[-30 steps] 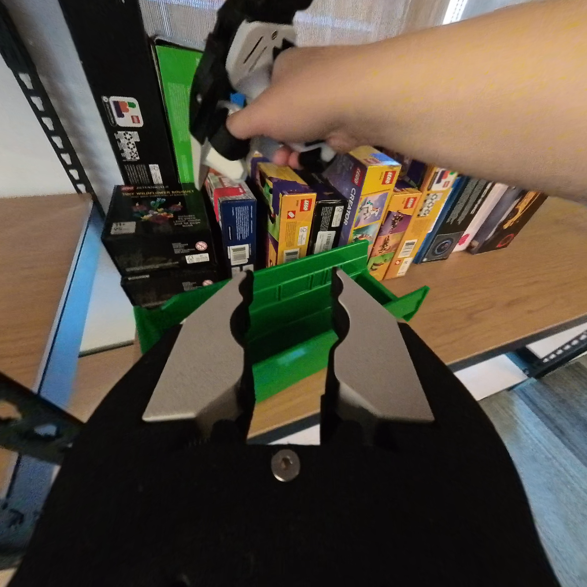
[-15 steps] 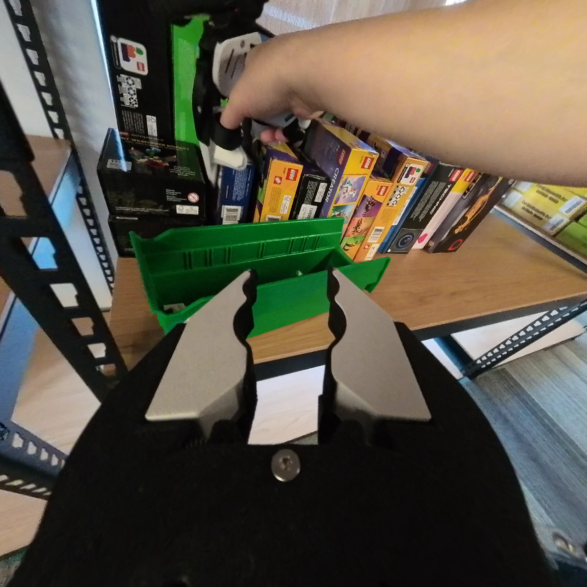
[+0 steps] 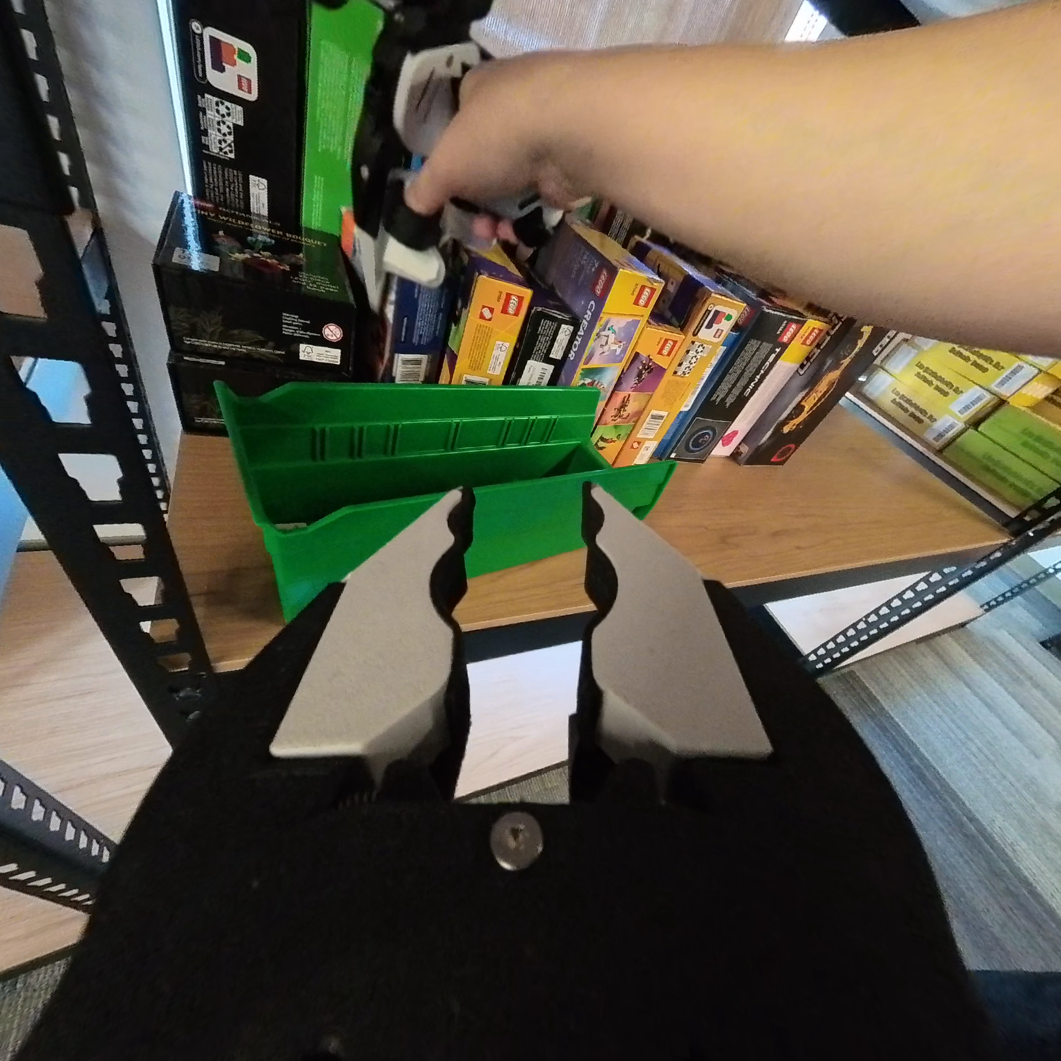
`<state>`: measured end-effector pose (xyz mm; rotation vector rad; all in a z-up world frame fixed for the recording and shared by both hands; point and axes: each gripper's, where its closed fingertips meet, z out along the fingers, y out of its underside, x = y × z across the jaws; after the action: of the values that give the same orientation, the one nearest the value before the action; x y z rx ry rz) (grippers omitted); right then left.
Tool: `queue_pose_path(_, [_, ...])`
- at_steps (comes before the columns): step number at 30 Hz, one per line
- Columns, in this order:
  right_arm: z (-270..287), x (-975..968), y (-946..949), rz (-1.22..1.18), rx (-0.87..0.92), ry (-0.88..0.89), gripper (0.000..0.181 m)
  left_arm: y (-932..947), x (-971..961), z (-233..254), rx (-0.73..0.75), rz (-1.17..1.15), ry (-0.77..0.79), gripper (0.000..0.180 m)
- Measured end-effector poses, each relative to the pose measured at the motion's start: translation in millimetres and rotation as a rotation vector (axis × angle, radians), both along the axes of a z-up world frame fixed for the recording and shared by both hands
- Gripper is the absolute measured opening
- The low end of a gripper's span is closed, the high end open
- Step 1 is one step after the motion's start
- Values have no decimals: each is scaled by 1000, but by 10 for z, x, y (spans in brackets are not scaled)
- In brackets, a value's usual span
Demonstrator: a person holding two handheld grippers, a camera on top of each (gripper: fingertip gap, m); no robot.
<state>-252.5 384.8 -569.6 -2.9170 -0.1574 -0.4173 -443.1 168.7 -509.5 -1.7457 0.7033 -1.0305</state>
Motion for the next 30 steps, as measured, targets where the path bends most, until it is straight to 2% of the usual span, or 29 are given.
queue_pose_path(6, [274, -37, 90, -21, 123, 118, 68, -9, -74, -39, -17, 0, 9, 35])
queue_pose_path(13, [32, 56, -29, 26, -6, 4, 73, 17, -90, -40, -41, 9, -11, 34])
queue_pose_path(18, [33, 34, -11, 71, -1, -19, 71, 30, -93, -50, -47, 9, -17, 33])
queue_pose_path(24, [78, 91, 86, -22, 68, 46, 64, 25, -76, -57, -60, 3, -25, 32])
queue_pose_path(30, [77, 82, 85, 5, 45, 15, 63, 27, -44, -82, -71, -5, -27, 31])
